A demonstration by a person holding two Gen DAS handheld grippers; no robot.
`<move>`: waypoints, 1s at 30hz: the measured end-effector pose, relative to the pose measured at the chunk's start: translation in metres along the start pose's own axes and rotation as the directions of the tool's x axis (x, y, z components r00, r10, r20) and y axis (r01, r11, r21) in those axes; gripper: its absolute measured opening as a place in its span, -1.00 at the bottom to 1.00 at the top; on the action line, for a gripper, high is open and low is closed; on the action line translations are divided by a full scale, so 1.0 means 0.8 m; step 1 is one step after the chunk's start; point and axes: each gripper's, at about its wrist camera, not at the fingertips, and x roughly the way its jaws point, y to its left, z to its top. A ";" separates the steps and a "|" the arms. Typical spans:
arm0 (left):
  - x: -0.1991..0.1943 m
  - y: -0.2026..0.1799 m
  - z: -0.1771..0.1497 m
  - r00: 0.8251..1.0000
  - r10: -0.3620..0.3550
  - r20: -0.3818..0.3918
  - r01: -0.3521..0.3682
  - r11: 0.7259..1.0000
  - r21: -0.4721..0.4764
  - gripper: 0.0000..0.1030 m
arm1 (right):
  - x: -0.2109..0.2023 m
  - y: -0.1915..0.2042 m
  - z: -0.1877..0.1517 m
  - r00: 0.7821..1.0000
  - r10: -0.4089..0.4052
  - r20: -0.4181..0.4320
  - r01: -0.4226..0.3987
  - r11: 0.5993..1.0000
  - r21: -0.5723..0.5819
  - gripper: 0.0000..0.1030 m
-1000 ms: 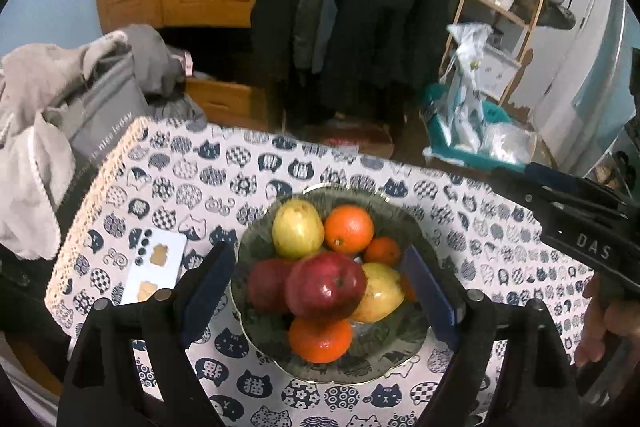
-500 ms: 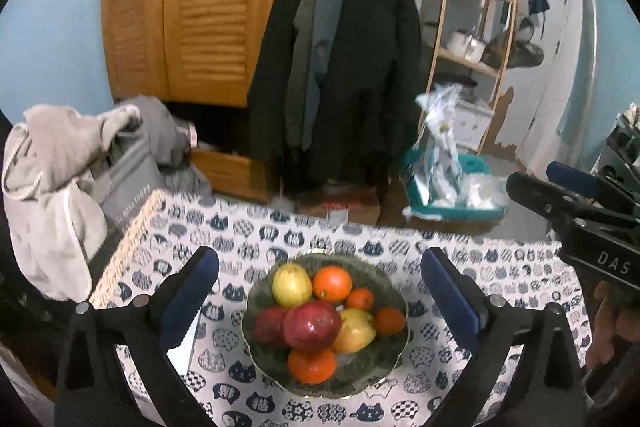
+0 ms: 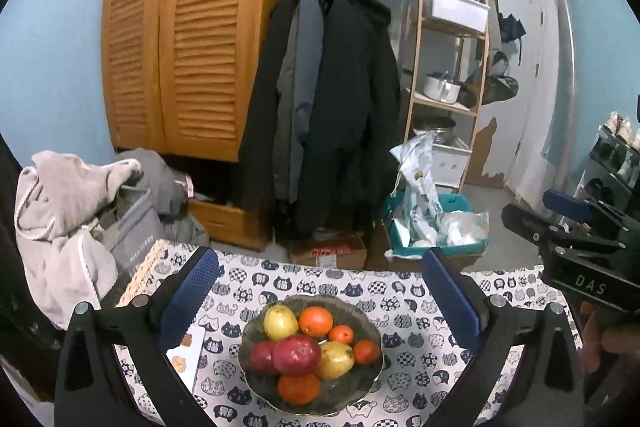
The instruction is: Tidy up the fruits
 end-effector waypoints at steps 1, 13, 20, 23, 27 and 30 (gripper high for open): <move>-0.002 -0.002 0.001 1.000 -0.001 0.003 0.001 1.000 0.001 0.99 | -0.003 -0.002 0.000 1.000 -0.005 0.006 0.005 1.000 0.000 0.53; -0.016 -0.020 0.007 1.000 -0.012 0.026 0.011 1.000 0.021 0.99 | -0.027 -0.021 -0.007 0.997 -0.057 0.043 0.057 0.998 -0.002 0.53; -0.017 -0.022 0.008 1.000 -0.012 0.026 0.012 1.000 0.021 0.99 | -0.029 -0.029 -0.009 0.997 -0.066 0.043 0.065 0.998 0.010 0.53; -0.018 -0.023 0.008 1.000 -0.009 0.024 0.009 1.000 0.025 0.99 | -0.028 -0.030 -0.009 0.997 -0.067 0.043 0.066 0.998 0.011 0.53; -0.017 -0.028 0.008 1.000 -0.009 0.020 0.008 1.000 0.029 0.99 | -0.029 -0.031 -0.009 0.997 -0.066 0.041 0.066 0.998 0.010 0.53; -0.017 -0.028 0.008 1.000 -0.007 0.019 0.007 1.000 0.028 0.99 | -0.029 -0.031 -0.009 0.997 -0.066 0.042 0.065 0.998 0.010 0.53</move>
